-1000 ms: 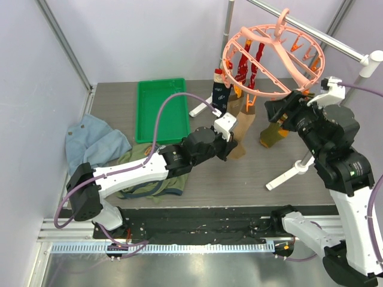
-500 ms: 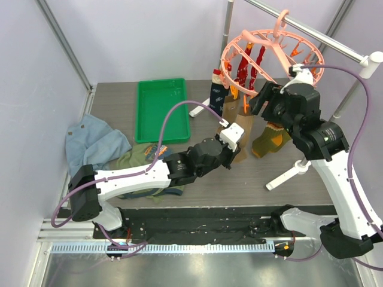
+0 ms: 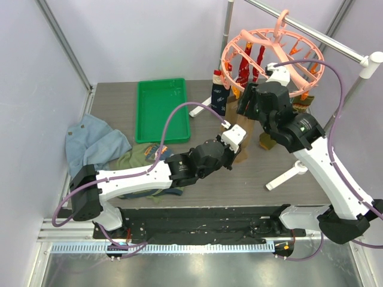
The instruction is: Remove the socks clipped to the hanger
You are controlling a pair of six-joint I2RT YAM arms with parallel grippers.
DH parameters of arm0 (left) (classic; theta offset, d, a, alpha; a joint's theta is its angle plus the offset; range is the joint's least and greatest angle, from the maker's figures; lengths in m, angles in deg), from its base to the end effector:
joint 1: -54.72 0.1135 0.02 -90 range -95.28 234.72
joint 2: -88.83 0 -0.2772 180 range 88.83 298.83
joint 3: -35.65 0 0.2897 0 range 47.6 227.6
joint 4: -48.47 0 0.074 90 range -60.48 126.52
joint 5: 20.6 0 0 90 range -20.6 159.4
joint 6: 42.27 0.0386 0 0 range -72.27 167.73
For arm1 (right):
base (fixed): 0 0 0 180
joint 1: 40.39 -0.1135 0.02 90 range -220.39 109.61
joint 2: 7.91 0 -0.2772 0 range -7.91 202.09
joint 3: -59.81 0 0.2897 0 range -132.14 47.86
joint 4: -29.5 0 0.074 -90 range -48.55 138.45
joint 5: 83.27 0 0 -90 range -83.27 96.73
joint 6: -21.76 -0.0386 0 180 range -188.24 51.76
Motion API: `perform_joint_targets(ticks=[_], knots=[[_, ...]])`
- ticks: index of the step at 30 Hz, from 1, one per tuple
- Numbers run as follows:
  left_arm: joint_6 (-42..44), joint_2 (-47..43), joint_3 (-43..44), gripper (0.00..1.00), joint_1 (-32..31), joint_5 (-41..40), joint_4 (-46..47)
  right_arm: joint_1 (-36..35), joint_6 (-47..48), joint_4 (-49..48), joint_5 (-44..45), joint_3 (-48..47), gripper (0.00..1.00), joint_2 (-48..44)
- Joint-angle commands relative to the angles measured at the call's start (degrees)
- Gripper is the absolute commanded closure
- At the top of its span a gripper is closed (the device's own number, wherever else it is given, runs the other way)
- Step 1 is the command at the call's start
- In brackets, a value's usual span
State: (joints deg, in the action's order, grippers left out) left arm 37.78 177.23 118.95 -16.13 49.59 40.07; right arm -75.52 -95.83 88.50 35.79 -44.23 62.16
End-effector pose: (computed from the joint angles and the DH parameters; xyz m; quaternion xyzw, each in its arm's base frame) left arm 0.1462 -0.3812 0.3391 0.3003 0.7209 -0.2924 0.5520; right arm 0.2262 0.1362 0.4904 0.0808 0.8236 0.0898 0.5541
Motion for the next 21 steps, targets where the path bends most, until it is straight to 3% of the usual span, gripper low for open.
perform_joint_targets(ticks=[1,9,12,13,16,21], knots=[[0.81,0.46,2.83,1.00,-0.87,-1.19,2.16,-0.81,-0.53,-2.92,7.41,-1.42,0.38,-0.19],[0.55,1.25,3.27,1.00,-1.13,-1.54,2.16,-0.81,0.52,-5.91,8.73,0.25,0.58,-0.10],[0.29,1.34,3.27,1.00,-1.13,-1.63,2.16,-0.81,0.61,-6.44,9.44,0.95,0.71,-0.10],[0.11,1.25,3.01,1.00,-1.13,-1.89,2.16,-0.81,0.79,-6.62,9.52,1.47,0.81,-0.28],[-0.15,0.90,2.30,1.00,-1.13,-2.51,2.60,-0.81,0.79,-7.58,9.61,2.62,0.91,-0.80],[-0.59,-0.24,0.28,1.00,-1.05,-3.82,2.60,-0.81,0.79,-8.55,9.09,3.59,0.95,-1.42]])
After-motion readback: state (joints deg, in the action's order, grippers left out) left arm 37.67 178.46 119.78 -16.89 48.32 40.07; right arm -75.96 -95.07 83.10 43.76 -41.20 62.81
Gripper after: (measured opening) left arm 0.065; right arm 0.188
